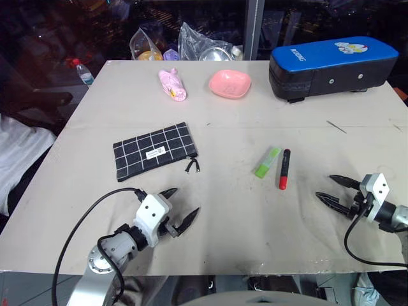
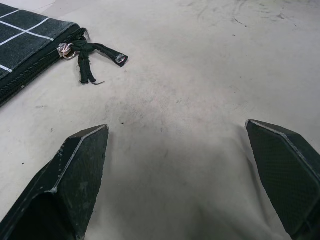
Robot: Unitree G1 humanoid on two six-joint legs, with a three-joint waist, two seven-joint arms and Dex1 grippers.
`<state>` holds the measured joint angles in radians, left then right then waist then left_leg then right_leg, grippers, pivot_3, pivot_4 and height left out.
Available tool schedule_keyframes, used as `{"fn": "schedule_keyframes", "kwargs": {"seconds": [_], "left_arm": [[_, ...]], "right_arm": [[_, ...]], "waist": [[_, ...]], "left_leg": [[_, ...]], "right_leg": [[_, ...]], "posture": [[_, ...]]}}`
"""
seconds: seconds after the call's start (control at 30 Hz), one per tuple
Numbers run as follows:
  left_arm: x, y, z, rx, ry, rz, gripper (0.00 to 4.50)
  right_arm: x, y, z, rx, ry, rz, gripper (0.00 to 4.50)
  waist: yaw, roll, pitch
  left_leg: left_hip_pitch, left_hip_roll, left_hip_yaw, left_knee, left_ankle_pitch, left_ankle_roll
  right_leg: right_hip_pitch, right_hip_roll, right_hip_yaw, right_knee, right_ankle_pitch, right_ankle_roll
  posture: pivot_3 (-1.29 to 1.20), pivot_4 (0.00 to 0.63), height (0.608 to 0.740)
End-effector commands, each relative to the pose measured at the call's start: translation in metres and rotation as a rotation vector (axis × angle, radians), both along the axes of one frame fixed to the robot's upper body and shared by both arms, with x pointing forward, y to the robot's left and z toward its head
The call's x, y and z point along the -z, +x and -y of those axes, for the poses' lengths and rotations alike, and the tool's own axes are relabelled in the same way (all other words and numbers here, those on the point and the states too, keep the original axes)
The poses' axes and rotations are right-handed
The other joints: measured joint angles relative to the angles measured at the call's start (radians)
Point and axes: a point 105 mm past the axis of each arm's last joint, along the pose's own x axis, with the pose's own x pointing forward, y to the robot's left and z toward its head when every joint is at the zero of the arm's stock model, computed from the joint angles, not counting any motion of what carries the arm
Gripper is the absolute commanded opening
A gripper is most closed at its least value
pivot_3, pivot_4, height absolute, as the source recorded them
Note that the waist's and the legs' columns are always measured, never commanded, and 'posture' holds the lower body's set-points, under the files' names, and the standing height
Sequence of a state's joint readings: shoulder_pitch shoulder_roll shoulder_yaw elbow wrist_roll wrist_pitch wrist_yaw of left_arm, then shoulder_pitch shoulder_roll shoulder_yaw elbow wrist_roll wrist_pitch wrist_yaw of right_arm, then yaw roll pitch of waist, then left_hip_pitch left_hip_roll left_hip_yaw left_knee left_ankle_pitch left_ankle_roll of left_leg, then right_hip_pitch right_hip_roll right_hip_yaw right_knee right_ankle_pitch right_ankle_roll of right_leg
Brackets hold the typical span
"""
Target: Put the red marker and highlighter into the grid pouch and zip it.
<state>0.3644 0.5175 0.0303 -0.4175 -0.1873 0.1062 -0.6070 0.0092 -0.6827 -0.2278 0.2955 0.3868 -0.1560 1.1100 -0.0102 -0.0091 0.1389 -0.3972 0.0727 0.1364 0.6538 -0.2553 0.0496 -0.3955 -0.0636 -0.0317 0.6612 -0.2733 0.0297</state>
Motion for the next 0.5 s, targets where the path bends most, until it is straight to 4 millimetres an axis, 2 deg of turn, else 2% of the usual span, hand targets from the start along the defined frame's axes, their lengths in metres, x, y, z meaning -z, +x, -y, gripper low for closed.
{"fn": "schedule_keyframes", "kwargs": {"seconds": [0.03,0.37,0.5], "left_arm": [[-0.006,-0.001,-0.004,0.0,0.009,0.035,4.46],[0.0,-0.001,-0.016,0.01,0.028,0.018,4.46],[-0.003,0.004,-0.023,-0.006,0.029,0.036,4.46]], "right_arm": [[-0.013,0.003,-0.001,-0.021,-0.007,0.032,3.61],[-0.019,0.002,-0.003,-0.042,-0.01,0.024,3.61],[-0.024,0.002,-0.012,-0.072,0.014,0.053,3.61]], "waist": [[0.0,0.0,0.0],[0.001,0.0,0.0],[0.0,0.0,0.0]], "left_leg": [[0.0,0.0,0.0,0.0,0.0,0.0],[0.0,0.0,0.0,0.0,0.0,0.0],[0.0,0.0,0.0,0.0,0.0,0.0]], "right_leg": [[0.0,0.0,0.0,0.0,0.0,0.0],[0.0,0.0,0.0,0.0,0.0,0.0],[0.0,0.0,0.0,0.0,0.0,0.0]], "posture": [[0.0,0.15,0.74],[0.0,0.15,0.74],[0.0,0.15,0.74]]}}
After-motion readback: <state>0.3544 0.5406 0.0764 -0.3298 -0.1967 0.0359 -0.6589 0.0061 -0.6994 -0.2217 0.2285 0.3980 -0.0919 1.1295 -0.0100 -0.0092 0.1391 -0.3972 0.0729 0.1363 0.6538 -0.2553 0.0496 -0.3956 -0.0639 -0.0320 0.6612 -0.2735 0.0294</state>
